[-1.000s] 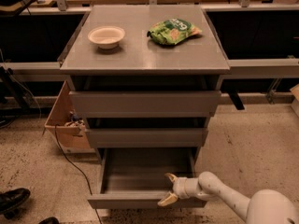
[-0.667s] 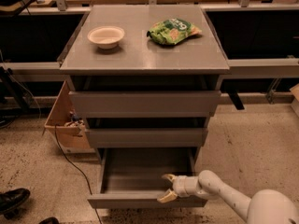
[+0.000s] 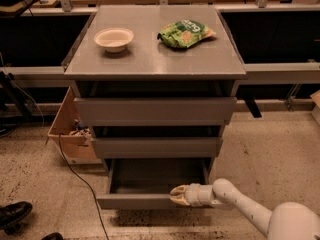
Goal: Close bottom drawer
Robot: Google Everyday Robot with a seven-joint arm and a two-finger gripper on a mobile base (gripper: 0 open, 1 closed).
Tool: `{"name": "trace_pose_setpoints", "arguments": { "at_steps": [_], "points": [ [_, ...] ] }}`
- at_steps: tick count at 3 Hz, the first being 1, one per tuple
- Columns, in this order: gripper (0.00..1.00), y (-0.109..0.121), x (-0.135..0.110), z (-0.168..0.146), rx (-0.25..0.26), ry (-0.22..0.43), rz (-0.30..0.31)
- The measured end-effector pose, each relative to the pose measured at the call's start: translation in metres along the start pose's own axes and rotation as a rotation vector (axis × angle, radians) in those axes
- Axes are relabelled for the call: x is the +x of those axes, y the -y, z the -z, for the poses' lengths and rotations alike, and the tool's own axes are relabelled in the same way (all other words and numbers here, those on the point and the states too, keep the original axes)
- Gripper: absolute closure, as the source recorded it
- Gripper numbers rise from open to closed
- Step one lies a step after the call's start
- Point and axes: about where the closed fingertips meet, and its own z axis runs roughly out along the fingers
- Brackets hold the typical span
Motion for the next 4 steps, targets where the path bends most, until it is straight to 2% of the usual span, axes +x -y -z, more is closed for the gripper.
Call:
{"name": "trace_pose_setpoints", "arguments": {
  "at_steps": [1, 3, 4],
  "points": [
    [0.82, 0.0, 0.0, 0.0, 0.0, 0.0, 0.0],
    [1.0, 0.002, -0.004, 0.002, 0.005, 0.004, 0.008],
    [1.0, -0.009, 0.024, 0.002, -0.015, 0.02, -0.011]
  ]
}}
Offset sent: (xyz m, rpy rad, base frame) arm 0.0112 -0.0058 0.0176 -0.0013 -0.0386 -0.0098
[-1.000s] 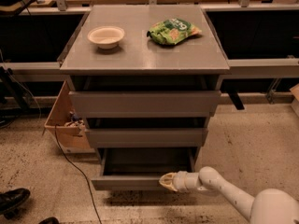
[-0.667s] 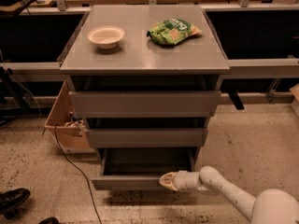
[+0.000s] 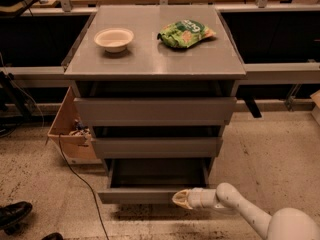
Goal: Close bottom drawer
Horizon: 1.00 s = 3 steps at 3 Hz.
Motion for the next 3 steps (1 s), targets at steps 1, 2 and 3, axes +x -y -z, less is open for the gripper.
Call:
{"name": "trace_pose_setpoints", "arguments": {
  "at_steps": [1, 2, 3],
  "points": [
    [1.0, 0.0, 0.0, 0.0, 0.0, 0.0, 0.0],
    [1.0, 0.009, 0.013, -0.008, 0.057, 0.046, -0.051],
    [1.0, 0.022, 0.024, -0.013, 0.107, 0.073, -0.083]
  ]
}}
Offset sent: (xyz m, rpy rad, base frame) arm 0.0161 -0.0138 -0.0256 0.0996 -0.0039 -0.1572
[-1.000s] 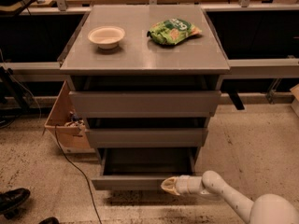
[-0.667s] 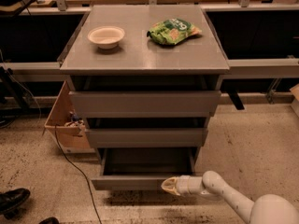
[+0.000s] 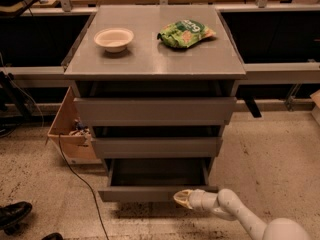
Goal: Close bottom drawer
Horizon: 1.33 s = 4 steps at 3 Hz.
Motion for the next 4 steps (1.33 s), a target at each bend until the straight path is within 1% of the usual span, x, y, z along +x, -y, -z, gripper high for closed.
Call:
{"name": "trace_pose_setpoints", "arguments": {
  "at_steps": [1, 2, 3, 4],
  "points": [
    [1.0, 0.011, 0.001, -0.009, 0.043, 0.037, -0.026],
    [1.0, 0.023, -0.006, -0.033, 0.093, 0.113, -0.067],
    [1.0, 0.035, -0.013, -0.052, 0.115, 0.177, -0.093],
    [1.0, 0.043, -0.026, -0.074, 0.114, 0.238, -0.108]
  ]
}}
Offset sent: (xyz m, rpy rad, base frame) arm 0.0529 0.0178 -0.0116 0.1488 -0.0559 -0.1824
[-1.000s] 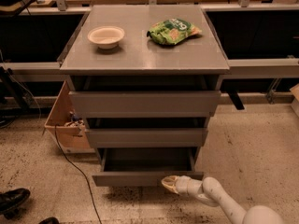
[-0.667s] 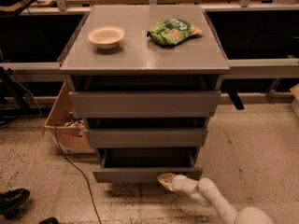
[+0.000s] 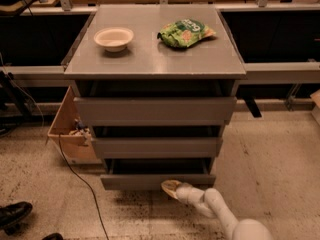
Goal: Close bottom drawer
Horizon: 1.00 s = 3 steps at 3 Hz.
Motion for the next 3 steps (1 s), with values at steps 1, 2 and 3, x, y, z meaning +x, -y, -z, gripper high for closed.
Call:
{"name": "trace_pose_setpoints", "arguments": {
  "at_steps": [1, 2, 3],
  "points": [
    [1.0, -0.007, -0.007, -0.024, -0.018, 0.051, -0.02],
    [1.0, -0.001, -0.011, -0.033, -0.01, 0.067, -0.016],
    [1.0, 0.008, -0.018, -0.049, 0.016, 0.088, -0.009]
  ]
}}
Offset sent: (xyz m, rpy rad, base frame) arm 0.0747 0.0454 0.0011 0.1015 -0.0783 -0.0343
